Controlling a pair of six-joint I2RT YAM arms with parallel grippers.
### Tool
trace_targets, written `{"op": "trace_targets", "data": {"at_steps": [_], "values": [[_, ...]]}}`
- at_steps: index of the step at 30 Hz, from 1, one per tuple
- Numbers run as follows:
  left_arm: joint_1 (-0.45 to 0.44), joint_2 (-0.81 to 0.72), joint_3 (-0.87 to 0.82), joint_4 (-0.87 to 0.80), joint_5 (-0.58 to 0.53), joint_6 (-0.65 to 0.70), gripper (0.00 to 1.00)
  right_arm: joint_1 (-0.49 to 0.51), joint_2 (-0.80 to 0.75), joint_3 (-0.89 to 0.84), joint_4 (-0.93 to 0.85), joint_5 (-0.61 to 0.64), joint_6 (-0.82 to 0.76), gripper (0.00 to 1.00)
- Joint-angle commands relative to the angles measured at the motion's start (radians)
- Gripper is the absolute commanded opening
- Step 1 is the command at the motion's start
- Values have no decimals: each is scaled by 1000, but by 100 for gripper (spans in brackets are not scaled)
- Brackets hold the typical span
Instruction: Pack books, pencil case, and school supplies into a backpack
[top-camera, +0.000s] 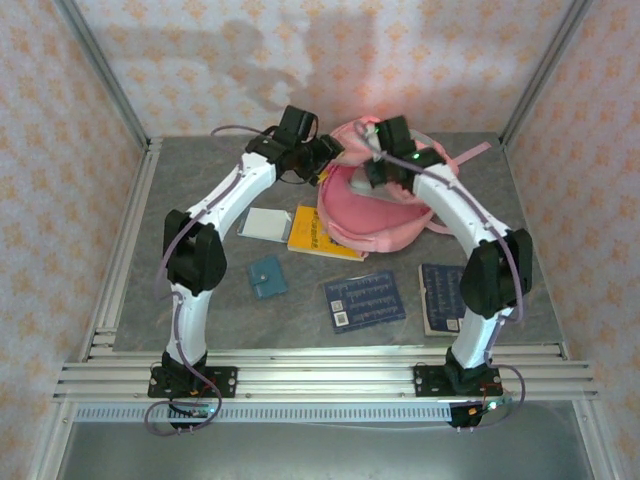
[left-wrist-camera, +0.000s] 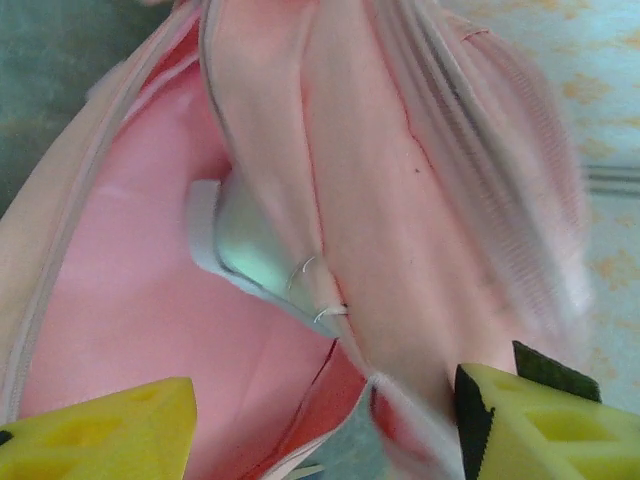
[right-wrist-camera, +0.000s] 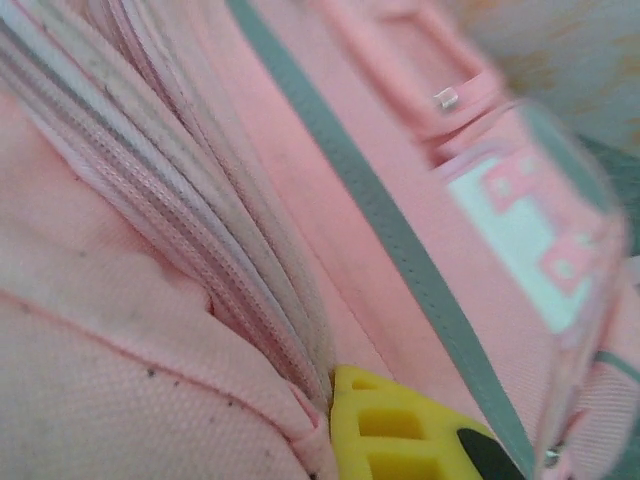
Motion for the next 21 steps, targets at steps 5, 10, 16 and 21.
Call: {"op": "trace_targets", "data": {"at_steps": [5, 10, 16, 21], "values": [[15, -290, -99, -219, -142, 188, 68, -68, 18, 263, -98, 256, 283, 0], [15, -444, -256, -229, -204, 226, 68, -138, 119, 519, -331, 296, 434, 0], [15, -520, -342, -390, -386, 245, 71, -125, 88, 520, -369, 422, 448, 0], [14, -527, -484, -461, -404, 249, 78, -39, 70, 436, -370, 376, 467, 0]]}}
